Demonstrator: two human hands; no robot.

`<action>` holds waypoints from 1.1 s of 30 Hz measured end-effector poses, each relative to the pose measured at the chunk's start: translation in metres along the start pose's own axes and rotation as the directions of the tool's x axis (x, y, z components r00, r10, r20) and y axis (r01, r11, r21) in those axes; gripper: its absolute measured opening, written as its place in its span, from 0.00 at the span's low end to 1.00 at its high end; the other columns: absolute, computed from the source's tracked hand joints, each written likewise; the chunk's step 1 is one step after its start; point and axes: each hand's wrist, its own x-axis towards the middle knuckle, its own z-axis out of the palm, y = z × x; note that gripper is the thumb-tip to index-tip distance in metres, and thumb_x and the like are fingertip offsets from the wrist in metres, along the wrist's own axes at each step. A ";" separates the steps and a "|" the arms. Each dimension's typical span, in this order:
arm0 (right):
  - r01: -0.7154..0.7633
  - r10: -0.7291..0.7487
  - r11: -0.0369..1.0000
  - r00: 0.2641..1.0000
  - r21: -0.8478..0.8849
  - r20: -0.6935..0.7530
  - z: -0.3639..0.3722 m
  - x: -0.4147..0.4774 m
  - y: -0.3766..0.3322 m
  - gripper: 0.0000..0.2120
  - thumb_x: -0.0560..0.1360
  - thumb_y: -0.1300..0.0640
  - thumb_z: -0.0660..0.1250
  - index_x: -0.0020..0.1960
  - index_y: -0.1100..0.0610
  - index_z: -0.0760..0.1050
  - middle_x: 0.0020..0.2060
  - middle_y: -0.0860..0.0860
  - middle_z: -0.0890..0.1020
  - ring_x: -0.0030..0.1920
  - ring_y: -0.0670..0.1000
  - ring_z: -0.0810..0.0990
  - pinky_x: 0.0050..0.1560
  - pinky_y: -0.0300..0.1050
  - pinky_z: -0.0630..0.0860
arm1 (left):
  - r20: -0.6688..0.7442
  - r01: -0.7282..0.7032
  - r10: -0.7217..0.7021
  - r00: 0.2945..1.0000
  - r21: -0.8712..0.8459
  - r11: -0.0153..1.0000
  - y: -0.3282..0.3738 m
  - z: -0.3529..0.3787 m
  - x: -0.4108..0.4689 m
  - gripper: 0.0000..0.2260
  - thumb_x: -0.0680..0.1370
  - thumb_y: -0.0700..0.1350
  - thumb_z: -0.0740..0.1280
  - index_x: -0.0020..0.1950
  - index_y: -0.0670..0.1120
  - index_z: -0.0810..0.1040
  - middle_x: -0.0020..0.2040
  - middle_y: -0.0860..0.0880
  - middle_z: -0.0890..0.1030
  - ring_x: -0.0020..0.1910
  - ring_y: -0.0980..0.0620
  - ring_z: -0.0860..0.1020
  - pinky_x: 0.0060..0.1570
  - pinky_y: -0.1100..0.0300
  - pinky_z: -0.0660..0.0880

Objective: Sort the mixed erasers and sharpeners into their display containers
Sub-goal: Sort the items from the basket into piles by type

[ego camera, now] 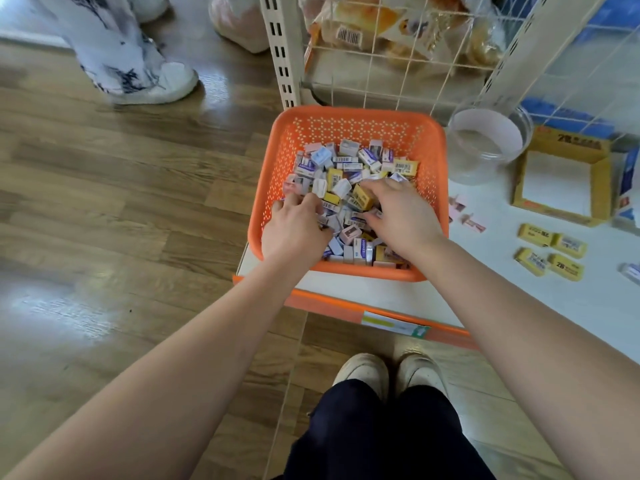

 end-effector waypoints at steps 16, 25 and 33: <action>-0.049 0.050 0.998 0.999 -0.043 0.007 0.013 0.013 0.005 0.29 0.74 0.56 0.66 0.73 0.52 0.61 0.69 0.51 0.66 0.66 0.57 0.61 0.65 0.55 0.64 | -0.067 -0.005 0.003 0.998 -0.030 1.000 0.000 0.005 0.001 0.10 0.80 0.49 0.60 0.61 0.52 0.73 0.62 0.49 0.72 0.60 0.45 0.67 0.42 0.52 0.69; -0.114 0.121 0.980 0.992 0.164 -0.035 0.009 0.014 0.005 0.21 0.75 0.65 0.64 0.67 0.59 0.70 0.62 0.56 0.74 0.64 0.56 0.70 0.63 0.45 0.66 | -0.204 -0.039 0.021 0.979 -0.085 0.996 0.001 0.003 -0.005 0.09 0.82 0.51 0.54 0.56 0.48 0.69 0.51 0.48 0.79 0.51 0.46 0.72 0.38 0.54 0.67; -0.020 0.101 0.938 0.971 0.346 -0.216 -0.021 -0.009 0.001 0.17 0.75 0.56 0.67 0.64 0.55 0.74 0.60 0.51 0.78 0.60 0.49 0.75 0.59 0.33 0.63 | -0.259 -0.152 0.086 0.962 -0.247 0.957 0.004 -0.001 -0.011 0.08 0.81 0.48 0.57 0.59 0.47 0.67 0.52 0.47 0.79 0.46 0.46 0.76 0.40 0.50 0.75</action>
